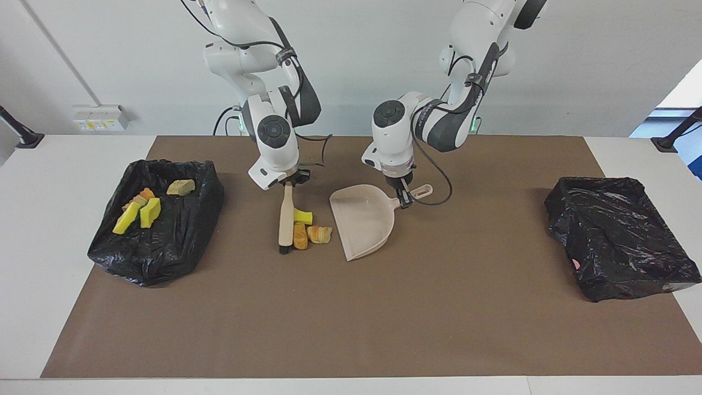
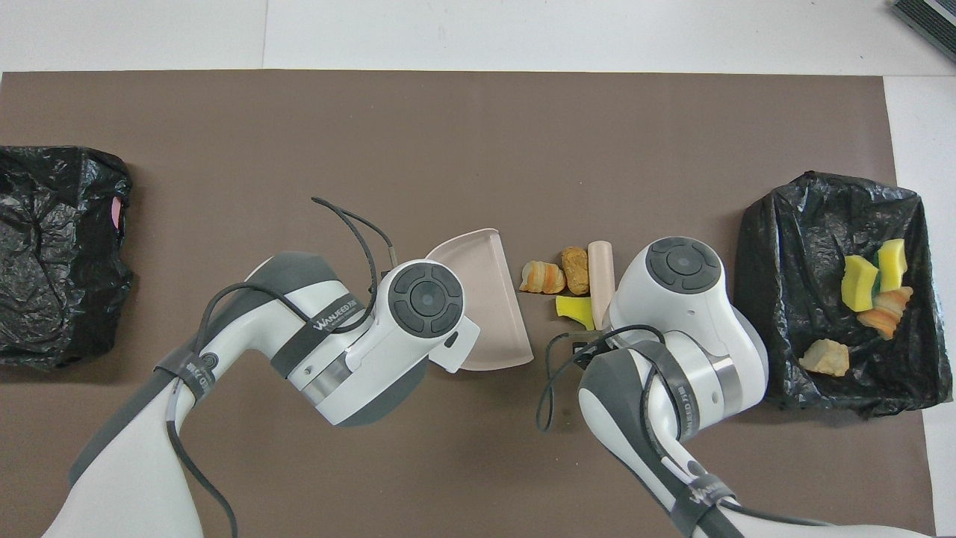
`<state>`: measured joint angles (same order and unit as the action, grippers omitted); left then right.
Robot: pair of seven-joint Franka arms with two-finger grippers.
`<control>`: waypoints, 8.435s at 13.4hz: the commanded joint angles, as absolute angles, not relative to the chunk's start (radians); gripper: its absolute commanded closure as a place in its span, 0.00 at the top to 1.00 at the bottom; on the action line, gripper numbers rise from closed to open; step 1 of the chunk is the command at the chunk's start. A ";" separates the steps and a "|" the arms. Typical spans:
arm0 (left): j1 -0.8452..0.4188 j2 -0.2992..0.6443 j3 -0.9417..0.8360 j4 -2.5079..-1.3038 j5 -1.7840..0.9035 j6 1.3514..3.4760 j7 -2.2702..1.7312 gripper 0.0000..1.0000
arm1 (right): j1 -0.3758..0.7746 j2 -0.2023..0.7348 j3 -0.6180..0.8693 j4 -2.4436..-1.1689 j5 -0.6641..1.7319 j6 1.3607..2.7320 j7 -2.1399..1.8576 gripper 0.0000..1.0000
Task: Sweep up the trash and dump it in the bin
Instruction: 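Sweep the remaining pieces into the dustpan held by the left gripper, then lift the dustpan with the left gripper while the right gripper withdraws the brush, then tip the dustpan over the black bag nearest the left arm, then lower the brush onto the mat with the right gripper and release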
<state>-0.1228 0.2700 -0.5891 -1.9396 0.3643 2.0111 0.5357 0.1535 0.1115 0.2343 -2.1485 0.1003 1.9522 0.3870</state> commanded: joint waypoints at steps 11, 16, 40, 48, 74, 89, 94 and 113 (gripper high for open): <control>-0.124 0.222 -0.587 -1.993 0.393 2.023 0.555 0.00 | 0.230 0.155 0.230 -1.965 0.522 1.939 0.390 0.00; -0.120 0.225 -0.586 -1.990 0.391 2.022 0.560 0.00 | 0.209 0.095 0.232 -1.960 0.234 1.849 0.362 0.00; -0.110 0.225 -0.575 -1.982 0.390 1.993 0.575 0.00 | 0.299 0.127 0.232 -2.072 0.431 1.964 0.241 0.00; -0.133 0.189 -0.448 -1.971 0.391 1.996 0.682 0.00 | 0.302 -0.067 0.230 -2.057 0.239 1.743 0.560 0.00; -0.146 0.023 0.512 -1.777 0.229 1.986 1.713 0.00 | 0.680 -0.069 0.241 -2.410 0.347 2.138 0.778 0.00; -0.117 0.218 0.543 -1.706 0.733 2.221 1.729 0.00 | 0.615 -0.006 0.233 -2.315 0.322 2.140 0.706 1.00; -0.135 0.215 0.537 -1.663 0.873 2.137 1.707 0.00 | 0.522 -0.015 0.230 -2.249 0.224 2.134 0.709 1.00; -0.308 0.204 0.509 -1.775 1.269 1.922 1.336 0.00 | -0.003 -0.087 0.190 -1.763 0.020 1.723 0.368 1.00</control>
<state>-0.2762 0.2190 0.5015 -1.7281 1.2330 1.9533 1.4023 0.0104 -0.0878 0.1960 -1.8119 0.0428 1.7686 0.4067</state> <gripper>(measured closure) 0.678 0.000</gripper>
